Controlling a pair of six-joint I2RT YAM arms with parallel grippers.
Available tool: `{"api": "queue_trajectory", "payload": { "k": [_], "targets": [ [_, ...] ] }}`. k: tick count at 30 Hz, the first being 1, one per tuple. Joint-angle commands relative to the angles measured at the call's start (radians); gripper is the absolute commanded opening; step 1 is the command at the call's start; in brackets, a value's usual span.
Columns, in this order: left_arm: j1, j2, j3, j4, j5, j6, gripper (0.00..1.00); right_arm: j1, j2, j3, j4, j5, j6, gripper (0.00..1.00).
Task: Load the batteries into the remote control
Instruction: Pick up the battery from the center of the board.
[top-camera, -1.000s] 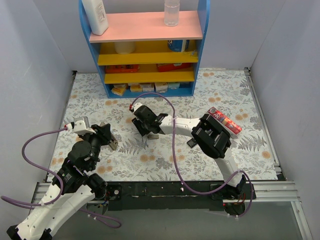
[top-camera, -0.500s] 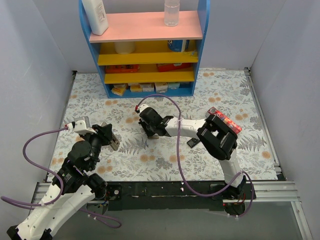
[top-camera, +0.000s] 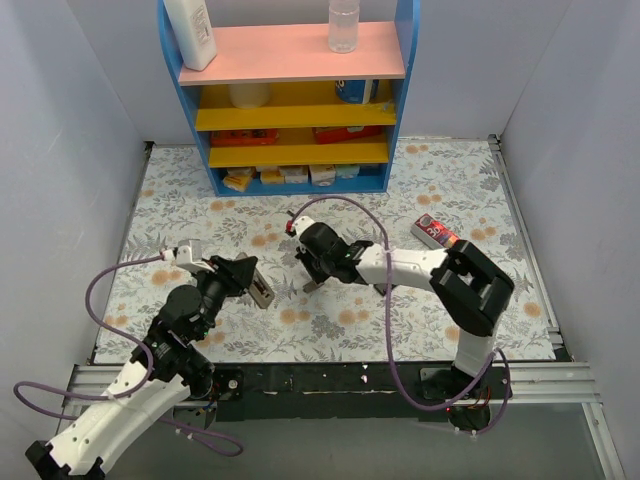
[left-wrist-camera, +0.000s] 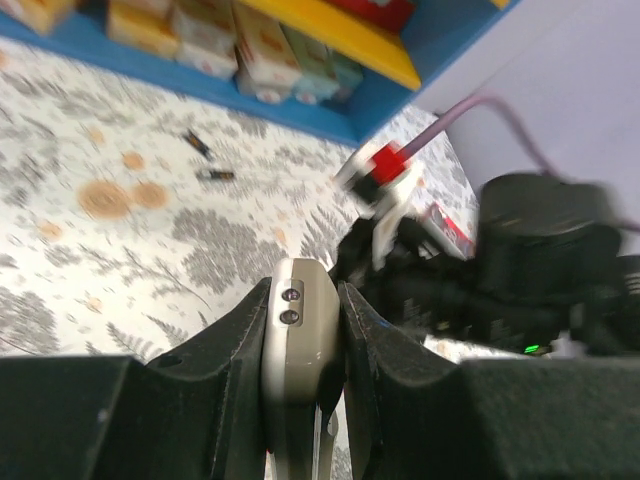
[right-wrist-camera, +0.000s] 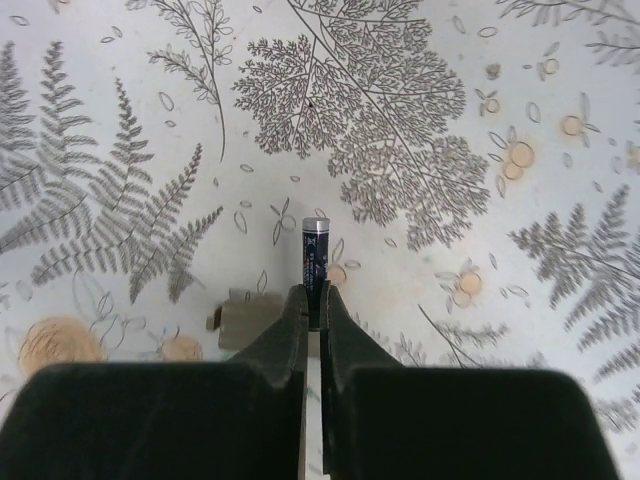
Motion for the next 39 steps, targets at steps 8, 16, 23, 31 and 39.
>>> {"api": "queue_trajectory", "payload": {
  "k": [8,16,23,31,39],
  "targets": [
    [0.005,0.209,-0.33,0.743,0.26,-0.166,0.0,0.089,-0.415,-0.153,-0.054,-0.023,-0.141,0.01],
    [0.005,0.416,-0.403,1.067,0.293,-0.221,0.0,0.204,-0.527,-0.211,-0.091,-0.024,-0.052,0.01],
    [0.005,0.539,-0.446,1.224,0.32,-0.258,0.0,0.263,-0.501,-0.185,-0.123,-0.01,0.015,0.01],
    [0.005,0.582,-0.449,1.241,0.328,-0.246,0.0,0.278,-0.493,-0.142,-0.129,0.016,0.038,0.01],
    [0.005,0.633,-0.455,1.296,0.365,-0.244,0.0,0.28,-0.438,-0.09,-0.163,0.072,0.057,0.01]
  ]
}}
